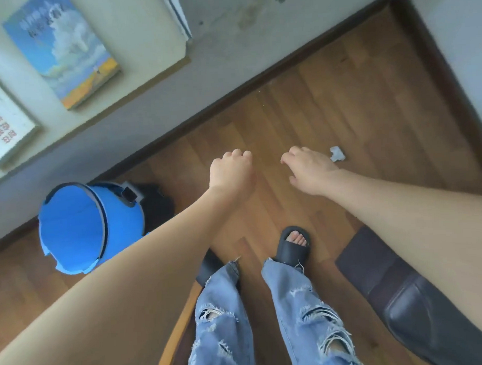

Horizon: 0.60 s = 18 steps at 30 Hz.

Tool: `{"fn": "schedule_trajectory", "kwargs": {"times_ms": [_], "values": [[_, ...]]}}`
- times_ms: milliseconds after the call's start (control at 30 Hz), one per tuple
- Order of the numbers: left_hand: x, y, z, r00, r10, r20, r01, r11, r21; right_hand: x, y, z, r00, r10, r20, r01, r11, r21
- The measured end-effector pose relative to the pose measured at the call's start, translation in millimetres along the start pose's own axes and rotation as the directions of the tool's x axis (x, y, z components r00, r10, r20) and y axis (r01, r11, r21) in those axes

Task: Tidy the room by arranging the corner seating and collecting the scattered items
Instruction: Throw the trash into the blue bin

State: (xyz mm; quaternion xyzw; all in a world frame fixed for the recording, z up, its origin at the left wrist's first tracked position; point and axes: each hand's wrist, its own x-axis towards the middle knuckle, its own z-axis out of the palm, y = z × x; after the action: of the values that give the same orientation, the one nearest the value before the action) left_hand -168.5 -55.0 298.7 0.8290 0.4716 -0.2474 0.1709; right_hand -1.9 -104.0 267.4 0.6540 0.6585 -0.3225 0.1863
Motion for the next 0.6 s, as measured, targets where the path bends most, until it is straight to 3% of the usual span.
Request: {"fn": "schedule_trajectory", "kwargs": {"times_ms": [133, 233, 400, 600], "values": [[25.5, 40.1, -7.9, 0.997, 0.065, -0.045, -0.064, 0.997, 0.033, -7.9, 50.9, 2.5, 0.997, 0.063, -0.045, -0.059, 0.995, 0.074], [50.7, 72.8, -9.6, 0.99, 0.126, -0.055, -0.124, 0.991, 0.043, -10.1, 92.1, 10.7, 0.976, 0.205, -0.07, -0.182, 0.953, 0.244], [106.9, 125.1, 15.4, 0.965, 0.248, -0.083, -0.241, 0.967, 0.083, 6.4, 159.0, 56.5, 0.855, 0.516, -0.052, -0.405, 0.726, 0.556], [165.7, 143.4, 70.5, 0.942, 0.322, -0.093, -0.313, 0.945, 0.094, 41.2, 207.4, 114.4, 0.821, 0.568, -0.063, -0.436, 0.694, 0.572]]}}
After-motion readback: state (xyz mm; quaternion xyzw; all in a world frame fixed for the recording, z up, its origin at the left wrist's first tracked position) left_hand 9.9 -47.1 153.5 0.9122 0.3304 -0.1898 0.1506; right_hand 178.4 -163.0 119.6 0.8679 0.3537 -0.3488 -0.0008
